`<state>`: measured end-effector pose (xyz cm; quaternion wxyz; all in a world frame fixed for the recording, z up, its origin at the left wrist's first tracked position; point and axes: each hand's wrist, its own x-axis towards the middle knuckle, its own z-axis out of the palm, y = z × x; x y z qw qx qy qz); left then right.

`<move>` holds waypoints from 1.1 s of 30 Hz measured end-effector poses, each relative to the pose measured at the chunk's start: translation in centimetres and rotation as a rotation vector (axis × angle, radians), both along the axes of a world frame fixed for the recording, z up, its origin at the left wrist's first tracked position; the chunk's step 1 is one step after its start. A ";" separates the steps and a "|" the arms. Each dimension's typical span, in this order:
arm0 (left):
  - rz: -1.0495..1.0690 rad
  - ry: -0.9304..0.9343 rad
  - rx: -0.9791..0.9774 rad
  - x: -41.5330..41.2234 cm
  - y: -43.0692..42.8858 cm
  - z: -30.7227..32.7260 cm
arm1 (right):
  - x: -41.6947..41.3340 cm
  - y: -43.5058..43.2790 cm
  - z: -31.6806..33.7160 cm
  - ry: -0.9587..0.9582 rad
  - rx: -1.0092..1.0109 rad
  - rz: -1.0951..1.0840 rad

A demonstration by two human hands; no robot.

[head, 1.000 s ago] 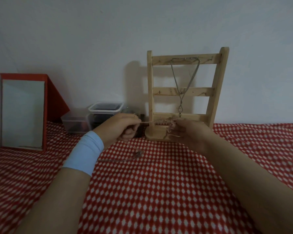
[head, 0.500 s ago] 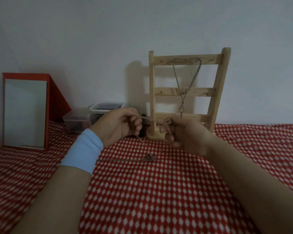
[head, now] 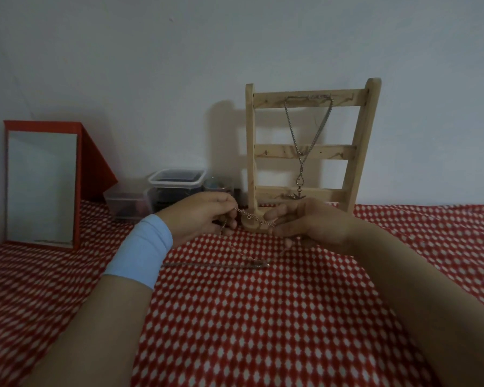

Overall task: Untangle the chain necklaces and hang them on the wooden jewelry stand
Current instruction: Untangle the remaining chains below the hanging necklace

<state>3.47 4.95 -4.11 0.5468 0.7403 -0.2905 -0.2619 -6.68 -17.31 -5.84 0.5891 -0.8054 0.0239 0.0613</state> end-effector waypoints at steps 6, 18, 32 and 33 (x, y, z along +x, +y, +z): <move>0.082 0.362 -0.274 -0.1 -1.0 -0.6 | -0.3 0.3 -0.1 -0.034 -0.057 -0.016; 0.219 -0.195 0.299 0.8 -0.8 -1.5 | -0.1 0.4 -0.5 -0.053 -0.227 -0.063; -0.050 -0.201 0.163 -0.5 -2.5 -1.8 | 0.1 0.6 -0.3 -0.086 -0.059 -0.068; -0.041 -0.226 0.189 -0.5 -2.4 -1.7 | 0.1 0.6 -0.3 -0.086 -0.075 -0.065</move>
